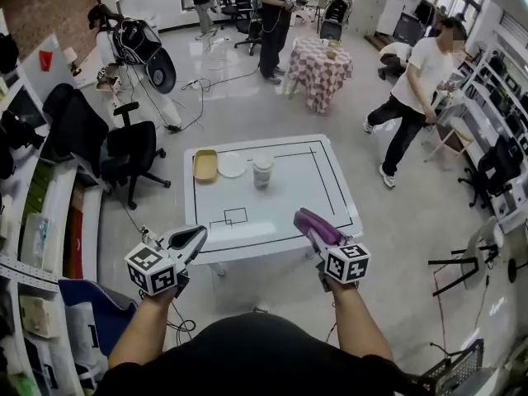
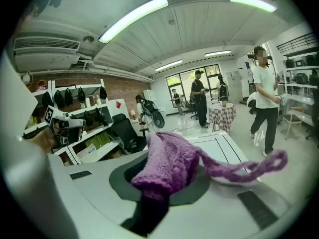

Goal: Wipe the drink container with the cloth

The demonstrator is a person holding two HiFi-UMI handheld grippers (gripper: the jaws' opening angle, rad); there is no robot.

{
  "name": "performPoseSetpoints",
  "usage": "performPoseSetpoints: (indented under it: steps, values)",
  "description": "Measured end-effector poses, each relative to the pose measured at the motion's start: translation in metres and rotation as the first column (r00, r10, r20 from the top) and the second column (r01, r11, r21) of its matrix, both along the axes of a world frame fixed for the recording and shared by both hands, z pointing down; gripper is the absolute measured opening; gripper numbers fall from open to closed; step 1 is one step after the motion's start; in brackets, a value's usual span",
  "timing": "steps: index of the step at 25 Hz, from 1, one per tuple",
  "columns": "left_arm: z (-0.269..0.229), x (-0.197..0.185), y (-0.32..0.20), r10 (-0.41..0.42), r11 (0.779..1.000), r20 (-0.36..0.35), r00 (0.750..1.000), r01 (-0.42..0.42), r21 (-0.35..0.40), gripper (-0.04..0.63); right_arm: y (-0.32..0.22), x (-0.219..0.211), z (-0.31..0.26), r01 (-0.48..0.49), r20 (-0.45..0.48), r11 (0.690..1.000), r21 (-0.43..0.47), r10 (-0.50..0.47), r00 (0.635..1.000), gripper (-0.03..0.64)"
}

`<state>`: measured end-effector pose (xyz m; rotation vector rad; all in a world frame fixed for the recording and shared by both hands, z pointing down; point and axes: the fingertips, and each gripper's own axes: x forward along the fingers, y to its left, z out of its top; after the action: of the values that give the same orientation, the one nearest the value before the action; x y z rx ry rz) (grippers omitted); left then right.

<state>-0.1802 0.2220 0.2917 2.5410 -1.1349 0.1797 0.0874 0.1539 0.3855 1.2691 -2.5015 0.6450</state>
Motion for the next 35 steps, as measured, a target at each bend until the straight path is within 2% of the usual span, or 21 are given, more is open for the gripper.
performPoseSetpoints:
  steps: [11, 22, 30, 35]
  values:
    - [0.007, 0.025, -0.064, -0.04, 0.999, -0.021, 0.999, 0.04, 0.001, 0.023, -0.078, 0.007, 0.008, 0.076, -0.014, 0.997, 0.0, -0.076, 0.997, 0.087]
    - [0.002, 0.03, -0.075, -0.05, 0.999, -0.004, 0.999, 0.05, 0.001, 0.023, -0.097, 0.014, 0.01, 0.073, 0.01, 0.997, 0.001, -0.073, 0.997, 0.087]
    - [0.004, 0.008, -0.081, -0.031, 0.999, -0.029, 0.999, 0.032, 0.008, 0.023, -0.101, -0.002, 0.003, 0.049, -0.011, 0.999, 0.011, -0.049, 0.999, 0.087]
    - [0.009, -0.019, -0.099, 0.034, 0.999, -0.039, 0.999, -0.034, -0.002, 0.023, -0.109, -0.022, -0.003, -0.012, -0.02, 1.0, 0.017, 0.013, 1.0, 0.087]
